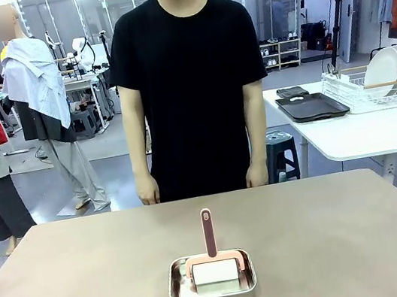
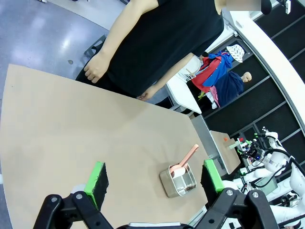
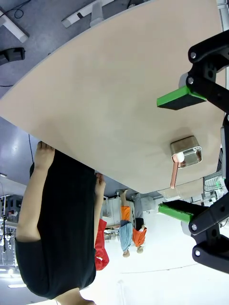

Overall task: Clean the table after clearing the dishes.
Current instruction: Place the Lint Roller back on top of the Airtight Container.

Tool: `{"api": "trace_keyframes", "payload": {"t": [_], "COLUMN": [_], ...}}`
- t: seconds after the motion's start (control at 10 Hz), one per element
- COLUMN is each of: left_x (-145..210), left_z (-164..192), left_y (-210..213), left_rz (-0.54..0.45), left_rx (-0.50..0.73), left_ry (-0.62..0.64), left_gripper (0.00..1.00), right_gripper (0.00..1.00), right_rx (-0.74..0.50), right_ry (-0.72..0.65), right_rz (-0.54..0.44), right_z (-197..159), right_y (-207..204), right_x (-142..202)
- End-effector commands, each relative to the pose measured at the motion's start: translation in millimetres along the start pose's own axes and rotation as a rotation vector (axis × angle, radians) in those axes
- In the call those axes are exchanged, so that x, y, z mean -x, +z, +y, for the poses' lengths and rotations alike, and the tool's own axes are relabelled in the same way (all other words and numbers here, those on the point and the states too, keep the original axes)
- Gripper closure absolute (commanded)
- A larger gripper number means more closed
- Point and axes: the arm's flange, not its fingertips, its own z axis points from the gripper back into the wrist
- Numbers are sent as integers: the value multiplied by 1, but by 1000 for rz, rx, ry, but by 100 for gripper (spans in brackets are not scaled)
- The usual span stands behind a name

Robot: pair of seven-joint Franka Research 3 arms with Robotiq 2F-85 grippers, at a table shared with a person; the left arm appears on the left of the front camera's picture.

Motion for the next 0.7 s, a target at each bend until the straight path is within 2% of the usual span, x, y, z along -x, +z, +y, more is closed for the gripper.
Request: {"api": "trace_keyframes", "payload": {"t": [0.0,0.6], "left_x": [-1,-1], "left_z": [0,0], "left_y": [3,3], "left_rz": [-1,-1], "left_rx": [8,8], "left_ry": [0,0], "left_gripper": [0,0], "right_gripper": [4,4], "right_rx": [7,7], "right_ry": [23,23], "right_rz": [9,9], "right_z": [-2,-2], "right_y": [3,3], "right_x": [0,0]}}
